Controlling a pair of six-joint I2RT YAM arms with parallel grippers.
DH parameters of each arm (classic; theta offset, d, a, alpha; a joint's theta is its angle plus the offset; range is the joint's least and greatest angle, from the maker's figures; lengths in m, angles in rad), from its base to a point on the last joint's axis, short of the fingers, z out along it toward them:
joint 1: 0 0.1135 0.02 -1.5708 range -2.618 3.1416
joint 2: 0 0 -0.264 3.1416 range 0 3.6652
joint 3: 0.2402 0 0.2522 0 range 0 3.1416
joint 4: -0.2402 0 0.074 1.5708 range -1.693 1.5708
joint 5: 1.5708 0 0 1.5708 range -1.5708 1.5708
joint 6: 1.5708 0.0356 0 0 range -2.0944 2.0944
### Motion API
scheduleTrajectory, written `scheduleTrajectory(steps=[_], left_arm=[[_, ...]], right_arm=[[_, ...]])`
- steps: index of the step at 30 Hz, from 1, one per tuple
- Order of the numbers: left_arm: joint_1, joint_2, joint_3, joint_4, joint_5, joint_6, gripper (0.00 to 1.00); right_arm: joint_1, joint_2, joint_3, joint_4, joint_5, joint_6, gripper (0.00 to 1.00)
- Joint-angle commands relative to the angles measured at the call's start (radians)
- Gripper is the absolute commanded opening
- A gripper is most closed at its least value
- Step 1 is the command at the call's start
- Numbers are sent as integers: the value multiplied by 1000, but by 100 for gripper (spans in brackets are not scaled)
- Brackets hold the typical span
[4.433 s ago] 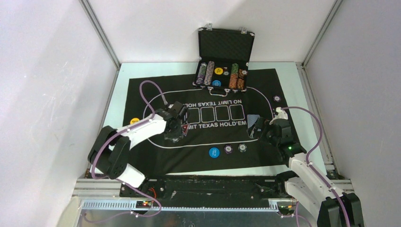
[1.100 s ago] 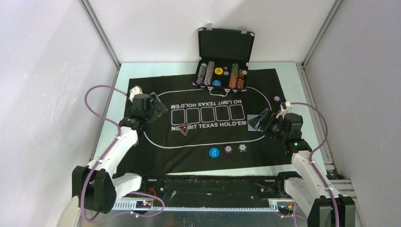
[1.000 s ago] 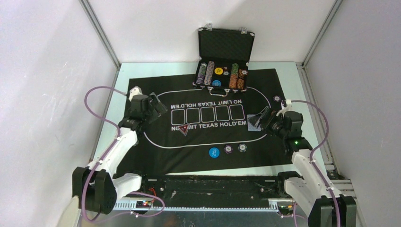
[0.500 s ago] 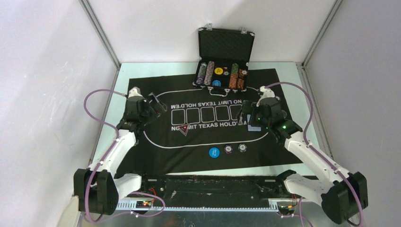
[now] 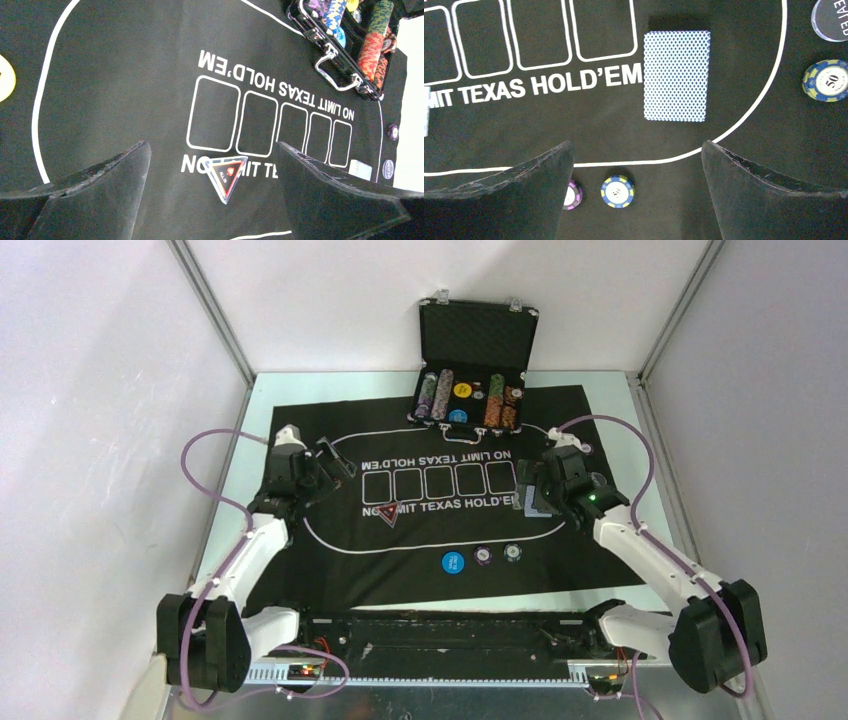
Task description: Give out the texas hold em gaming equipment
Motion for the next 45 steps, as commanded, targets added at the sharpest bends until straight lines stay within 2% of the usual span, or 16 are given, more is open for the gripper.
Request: scheduleTrajectory(steps=[1, 8, 18, 32, 39, 41, 45], left_arm=[[7, 4, 1, 21, 13, 22, 100], [8, 24, 13, 0, 8, 27, 100], [8, 42, 20, -7, 3, 33, 100], [8, 74, 32, -12, 10, 38, 100], [8, 84, 36, -13, 19, 40, 100], [7, 82, 35, -15, 16, 40, 100], [8, 80, 36, -16, 13, 41, 100]], right_arm=[[-39, 55, 47, 20, 29, -38, 100], [-137, 226, 93, 68, 2, -46, 100], [-176, 439, 168, 112, -45, -87, 100], [-200, 562, 220, 77, -70, -69, 100], [-203, 578, 227, 53, -51, -52, 93], [-207, 590, 235, 37, -51, -51, 88], [-209, 620, 257, 0, -57, -55, 72]])
